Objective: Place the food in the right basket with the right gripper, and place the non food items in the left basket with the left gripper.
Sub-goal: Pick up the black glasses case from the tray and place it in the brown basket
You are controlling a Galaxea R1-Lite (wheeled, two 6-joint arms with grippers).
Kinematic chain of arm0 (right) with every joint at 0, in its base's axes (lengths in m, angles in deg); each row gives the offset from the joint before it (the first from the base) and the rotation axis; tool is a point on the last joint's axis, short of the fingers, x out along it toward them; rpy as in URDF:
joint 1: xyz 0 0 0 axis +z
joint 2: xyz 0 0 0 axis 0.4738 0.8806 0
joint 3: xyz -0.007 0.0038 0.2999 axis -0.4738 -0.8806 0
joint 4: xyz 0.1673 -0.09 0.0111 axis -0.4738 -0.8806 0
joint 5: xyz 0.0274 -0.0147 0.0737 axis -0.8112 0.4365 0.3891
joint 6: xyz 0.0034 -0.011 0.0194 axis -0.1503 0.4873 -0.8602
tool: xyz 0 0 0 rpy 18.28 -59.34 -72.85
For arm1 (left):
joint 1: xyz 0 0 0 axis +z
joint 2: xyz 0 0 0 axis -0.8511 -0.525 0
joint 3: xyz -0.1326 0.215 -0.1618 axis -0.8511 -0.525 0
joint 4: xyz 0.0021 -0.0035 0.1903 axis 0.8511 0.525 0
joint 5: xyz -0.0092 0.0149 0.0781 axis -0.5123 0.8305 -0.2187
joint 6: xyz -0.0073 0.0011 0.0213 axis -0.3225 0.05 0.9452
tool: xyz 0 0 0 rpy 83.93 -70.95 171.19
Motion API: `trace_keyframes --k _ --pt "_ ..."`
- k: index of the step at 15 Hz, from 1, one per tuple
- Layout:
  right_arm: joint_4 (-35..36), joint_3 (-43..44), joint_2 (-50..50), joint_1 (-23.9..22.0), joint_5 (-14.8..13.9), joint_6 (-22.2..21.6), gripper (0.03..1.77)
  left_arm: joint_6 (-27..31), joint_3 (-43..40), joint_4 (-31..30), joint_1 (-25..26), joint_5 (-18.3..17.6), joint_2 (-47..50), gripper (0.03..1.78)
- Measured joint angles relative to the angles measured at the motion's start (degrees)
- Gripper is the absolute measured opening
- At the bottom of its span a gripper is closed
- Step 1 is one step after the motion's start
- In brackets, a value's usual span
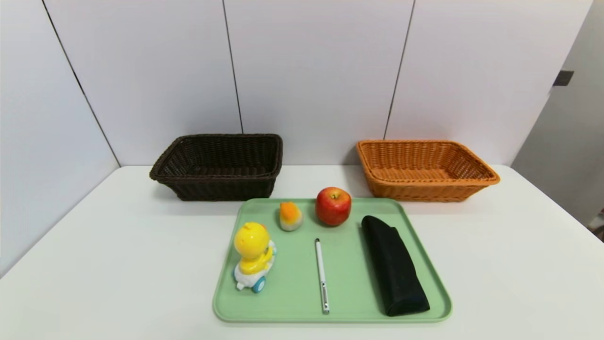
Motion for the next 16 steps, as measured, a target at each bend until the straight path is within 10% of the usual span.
trace_keyframes --k 8,16 --pt "-18.31 48.99 39.33 2.67 2.69 -18.24 1.70 -0.11 26.79 3.19 0.00 -0.74 -31.99 1.69" --pt "-48.71 76.28 73.62 27.00 -0.52 -38.19 1.70 -5.96 33.82 -11.84 -3.49 1.27 -56.26 1.69"
